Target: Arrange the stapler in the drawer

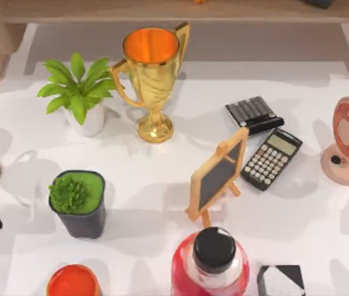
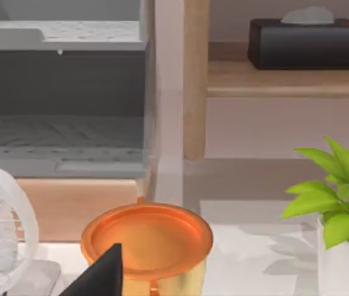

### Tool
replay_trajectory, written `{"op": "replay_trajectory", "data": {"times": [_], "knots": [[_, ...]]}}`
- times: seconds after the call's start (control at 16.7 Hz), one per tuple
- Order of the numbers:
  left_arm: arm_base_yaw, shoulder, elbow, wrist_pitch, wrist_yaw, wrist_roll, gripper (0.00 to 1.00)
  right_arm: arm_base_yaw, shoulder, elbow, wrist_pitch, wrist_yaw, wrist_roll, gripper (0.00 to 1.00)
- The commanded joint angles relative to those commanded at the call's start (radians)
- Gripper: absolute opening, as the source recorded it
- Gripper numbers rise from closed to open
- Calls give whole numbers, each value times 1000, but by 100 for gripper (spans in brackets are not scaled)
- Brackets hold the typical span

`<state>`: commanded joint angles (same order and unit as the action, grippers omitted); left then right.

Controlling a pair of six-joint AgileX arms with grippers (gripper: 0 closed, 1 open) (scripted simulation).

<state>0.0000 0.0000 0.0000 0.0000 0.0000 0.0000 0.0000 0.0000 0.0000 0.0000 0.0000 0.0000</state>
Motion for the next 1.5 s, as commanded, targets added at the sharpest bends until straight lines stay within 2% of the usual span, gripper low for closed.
{"op": "replay_trajectory", "data": {"times": [0.24, 0.54, 0.84, 1.5], "knots": [[0, 0, 0, 0, 0, 0, 100, 1, 23, 19, 20, -12, -22, 100], [0, 0, 0, 0, 0, 0, 100, -18, 235, 152, 164, -82, -192, 100], [0, 0, 0, 0, 0, 0, 100, -91, 634, 350, 381, -165, -475, 100], [0, 0, 0, 0, 0, 0, 100, -334, 1718, 835, 917, -330, -1184, 100]]}}
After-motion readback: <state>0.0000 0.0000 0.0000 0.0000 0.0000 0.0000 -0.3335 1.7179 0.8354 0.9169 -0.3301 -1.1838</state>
